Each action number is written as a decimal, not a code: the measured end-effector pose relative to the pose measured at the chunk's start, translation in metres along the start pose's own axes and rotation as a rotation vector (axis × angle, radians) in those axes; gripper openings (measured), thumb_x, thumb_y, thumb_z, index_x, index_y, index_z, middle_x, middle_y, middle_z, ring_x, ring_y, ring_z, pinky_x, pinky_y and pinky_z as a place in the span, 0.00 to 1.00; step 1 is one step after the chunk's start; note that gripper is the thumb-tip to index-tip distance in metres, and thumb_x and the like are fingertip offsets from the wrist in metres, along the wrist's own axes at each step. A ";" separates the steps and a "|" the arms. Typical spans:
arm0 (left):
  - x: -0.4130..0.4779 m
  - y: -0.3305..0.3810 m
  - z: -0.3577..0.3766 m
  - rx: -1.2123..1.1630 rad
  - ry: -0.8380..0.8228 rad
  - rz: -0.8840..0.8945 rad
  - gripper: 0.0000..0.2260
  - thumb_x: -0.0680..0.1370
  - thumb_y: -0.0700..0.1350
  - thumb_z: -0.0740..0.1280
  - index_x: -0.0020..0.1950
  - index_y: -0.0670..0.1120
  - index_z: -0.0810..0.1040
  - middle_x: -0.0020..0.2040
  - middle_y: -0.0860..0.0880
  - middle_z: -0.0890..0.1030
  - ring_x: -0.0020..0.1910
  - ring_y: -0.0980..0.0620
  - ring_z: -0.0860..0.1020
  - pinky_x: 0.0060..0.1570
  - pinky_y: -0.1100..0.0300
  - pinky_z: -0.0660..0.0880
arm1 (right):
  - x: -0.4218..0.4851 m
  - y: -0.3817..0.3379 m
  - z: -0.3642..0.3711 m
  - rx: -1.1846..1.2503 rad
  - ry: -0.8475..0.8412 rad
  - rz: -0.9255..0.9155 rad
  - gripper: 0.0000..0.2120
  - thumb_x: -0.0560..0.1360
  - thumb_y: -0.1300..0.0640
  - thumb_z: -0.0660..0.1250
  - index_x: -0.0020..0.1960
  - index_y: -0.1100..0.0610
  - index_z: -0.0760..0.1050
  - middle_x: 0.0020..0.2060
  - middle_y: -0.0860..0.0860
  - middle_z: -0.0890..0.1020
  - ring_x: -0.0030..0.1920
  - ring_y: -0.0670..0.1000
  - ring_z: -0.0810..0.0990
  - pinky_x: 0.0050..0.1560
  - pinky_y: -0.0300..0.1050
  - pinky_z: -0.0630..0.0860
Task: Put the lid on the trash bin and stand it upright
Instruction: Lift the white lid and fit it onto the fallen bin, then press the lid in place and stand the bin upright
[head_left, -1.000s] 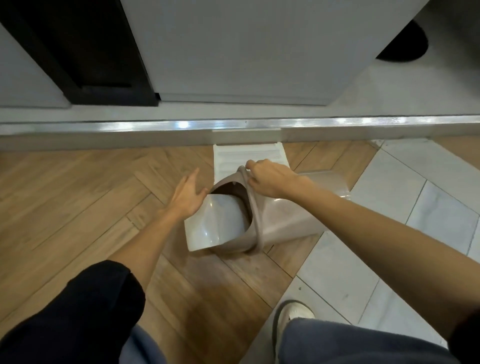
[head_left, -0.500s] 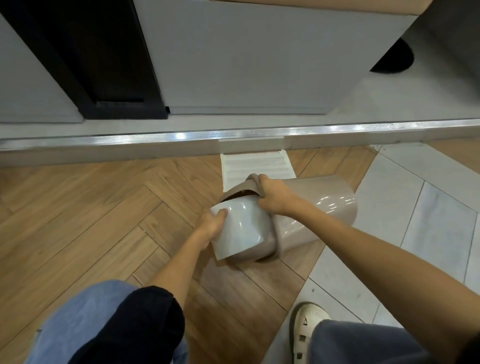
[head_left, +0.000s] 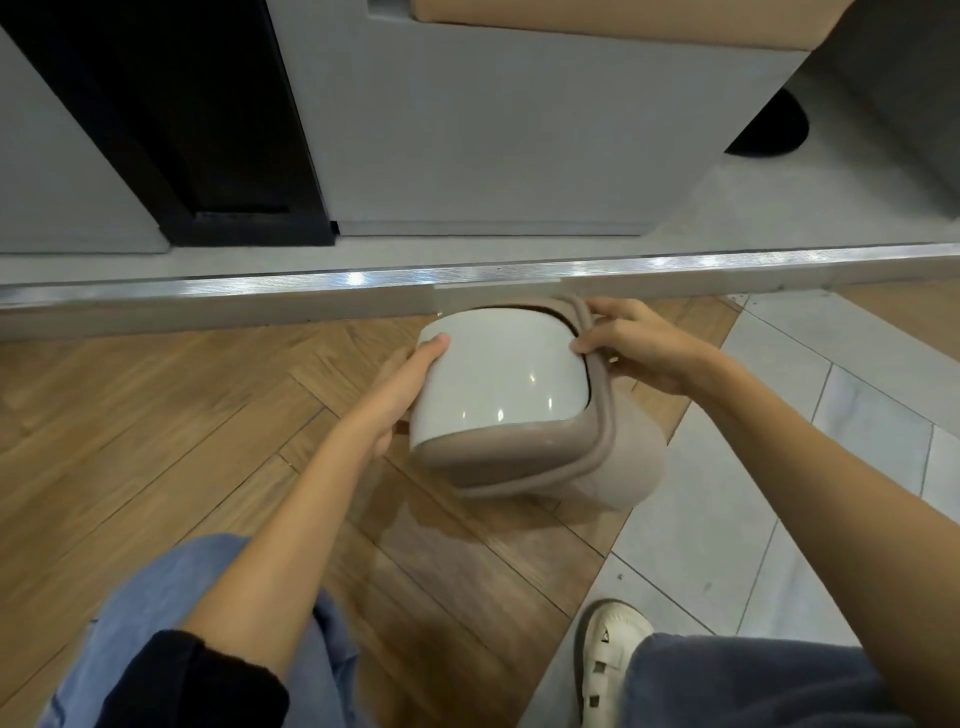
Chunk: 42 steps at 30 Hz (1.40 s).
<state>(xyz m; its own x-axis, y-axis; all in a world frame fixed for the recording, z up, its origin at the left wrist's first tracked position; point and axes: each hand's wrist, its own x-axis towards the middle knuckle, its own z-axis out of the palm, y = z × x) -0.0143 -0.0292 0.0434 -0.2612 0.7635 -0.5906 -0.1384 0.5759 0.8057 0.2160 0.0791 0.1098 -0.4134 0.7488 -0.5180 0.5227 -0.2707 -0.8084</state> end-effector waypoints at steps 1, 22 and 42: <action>-0.002 0.006 0.002 0.010 0.003 0.035 0.25 0.76 0.63 0.64 0.68 0.51 0.73 0.57 0.52 0.81 0.47 0.56 0.79 0.36 0.58 0.71 | -0.001 0.002 -0.006 0.042 0.008 -0.002 0.22 0.74 0.68 0.66 0.66 0.54 0.73 0.53 0.58 0.82 0.52 0.57 0.80 0.57 0.56 0.78; -0.019 0.071 0.064 0.491 -0.239 0.551 0.30 0.73 0.54 0.73 0.73 0.52 0.71 0.66 0.57 0.74 0.60 0.59 0.72 0.54 0.70 0.68 | -0.074 0.072 0.002 0.508 0.287 0.390 0.27 0.72 0.76 0.55 0.66 0.53 0.59 0.61 0.60 0.66 0.55 0.66 0.74 0.35 0.68 0.80; -0.100 -0.019 0.079 -0.010 0.193 0.264 0.41 0.75 0.68 0.58 0.81 0.51 0.47 0.80 0.51 0.55 0.78 0.52 0.56 0.72 0.57 0.53 | -0.065 0.039 0.023 0.120 0.414 0.142 0.29 0.81 0.37 0.48 0.72 0.54 0.69 0.66 0.50 0.73 0.66 0.53 0.70 0.65 0.46 0.65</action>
<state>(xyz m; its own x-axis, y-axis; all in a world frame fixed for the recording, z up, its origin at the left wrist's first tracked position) 0.0900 -0.0934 0.0840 -0.4657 0.8158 -0.3428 -0.0506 0.3622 0.9307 0.2460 0.0053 0.1054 0.0015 0.8714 -0.4905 0.4528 -0.4379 -0.7767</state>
